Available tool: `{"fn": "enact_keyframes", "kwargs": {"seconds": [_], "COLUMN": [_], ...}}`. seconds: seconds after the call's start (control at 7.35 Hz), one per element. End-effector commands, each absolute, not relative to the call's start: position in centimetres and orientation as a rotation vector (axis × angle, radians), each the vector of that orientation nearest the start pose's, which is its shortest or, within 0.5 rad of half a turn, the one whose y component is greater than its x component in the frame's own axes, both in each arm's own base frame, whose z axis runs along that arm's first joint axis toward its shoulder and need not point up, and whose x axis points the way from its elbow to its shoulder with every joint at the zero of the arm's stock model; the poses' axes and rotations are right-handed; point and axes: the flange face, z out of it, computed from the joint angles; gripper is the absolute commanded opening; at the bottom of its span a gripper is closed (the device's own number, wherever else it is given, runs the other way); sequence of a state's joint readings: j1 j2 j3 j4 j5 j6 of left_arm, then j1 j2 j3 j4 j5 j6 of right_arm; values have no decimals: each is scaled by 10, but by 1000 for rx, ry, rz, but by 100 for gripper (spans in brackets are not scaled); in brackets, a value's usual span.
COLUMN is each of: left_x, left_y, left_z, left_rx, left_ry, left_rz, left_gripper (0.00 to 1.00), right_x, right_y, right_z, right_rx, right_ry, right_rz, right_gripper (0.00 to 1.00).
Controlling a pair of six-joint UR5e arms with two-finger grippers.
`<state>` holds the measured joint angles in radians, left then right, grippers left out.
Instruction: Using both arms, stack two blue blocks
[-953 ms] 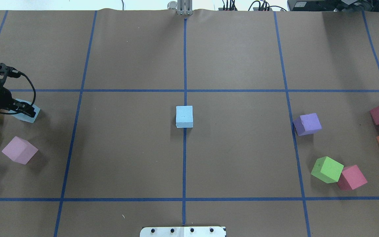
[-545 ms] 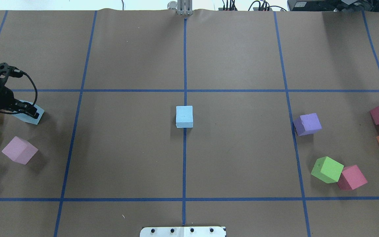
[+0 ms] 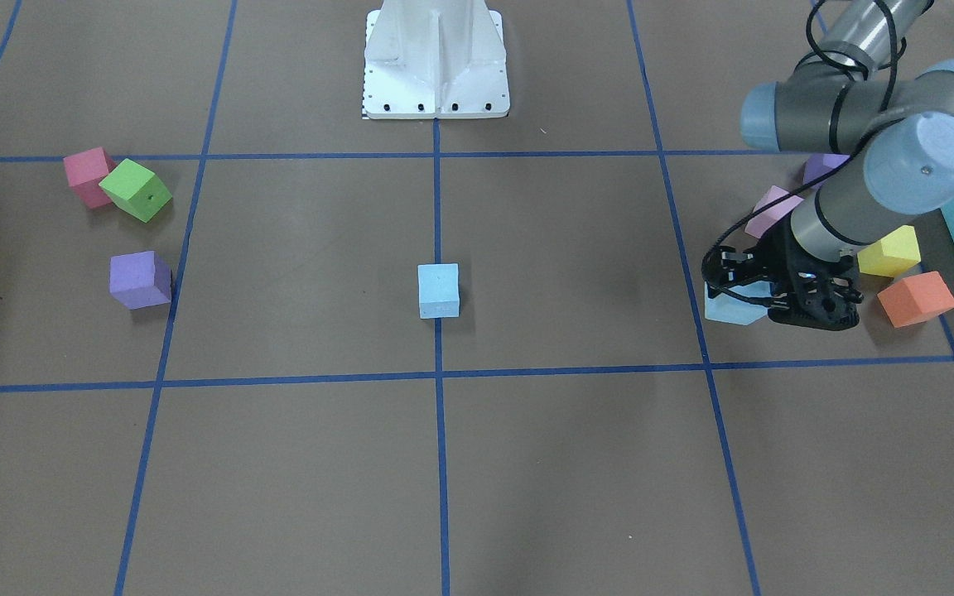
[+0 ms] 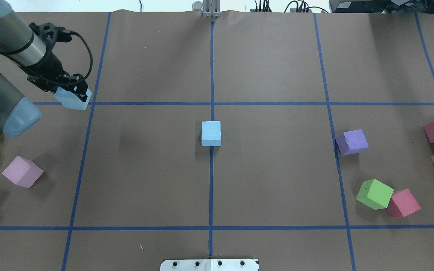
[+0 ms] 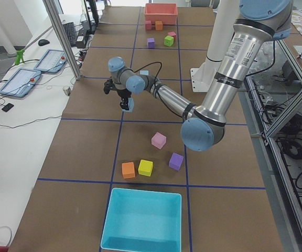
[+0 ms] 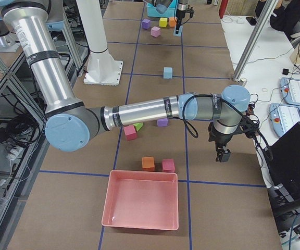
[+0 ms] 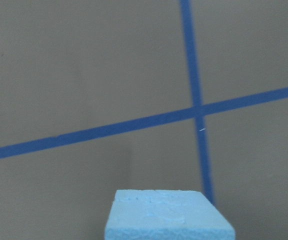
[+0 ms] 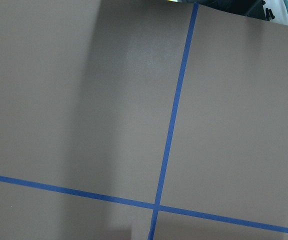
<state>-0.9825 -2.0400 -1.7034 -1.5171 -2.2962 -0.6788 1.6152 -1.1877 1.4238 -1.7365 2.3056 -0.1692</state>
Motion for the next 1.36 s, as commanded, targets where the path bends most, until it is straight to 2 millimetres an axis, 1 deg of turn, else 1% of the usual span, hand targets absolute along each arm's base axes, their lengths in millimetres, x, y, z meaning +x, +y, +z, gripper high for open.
{"fn": "enact_keyframes", "kwargs": {"seconds": [0.0,0.14,0.27,0.41,0.54,0.68,0.82,0.95,1.09,1.23], "left_x": [341,388,425,442,471,493,506,513,525,536], "left_y": [-556,-536,-519,-520,-523,-528,-534,-540,-550,-555], "left_z": [241,213,188,167,143,127,120,121,116,116], "left_rx": [-40,-30,-42,-54,-74,-64,-71,-75,-78,-63], "left_ry": [910,890,889,899,896,881,882,880,882,878], "left_rz": [-1,-22,-42,-66,-82,-98,-106,-117,-126,-133], "left_gripper": [62,62,62,62,62,62,62,62,62,62], "right_x": [95,95,95,95,96,96,96,93,91,89], "right_y": [-641,-641,-641,-641,-640,-641,-640,-640,-641,-642], "right_z": [531,531,531,531,530,529,535,544,550,551], "right_rx": [145,147,147,147,147,150,141,123,113,109], "right_ry": [-725,-725,-725,-725,-725,-725,-724,-725,-724,-723], "right_rz": [-145,-145,-145,-145,-144,-145,-144,-144,-146,-149], "right_gripper": [100,100,100,100,100,100,100,100,100,100]}}
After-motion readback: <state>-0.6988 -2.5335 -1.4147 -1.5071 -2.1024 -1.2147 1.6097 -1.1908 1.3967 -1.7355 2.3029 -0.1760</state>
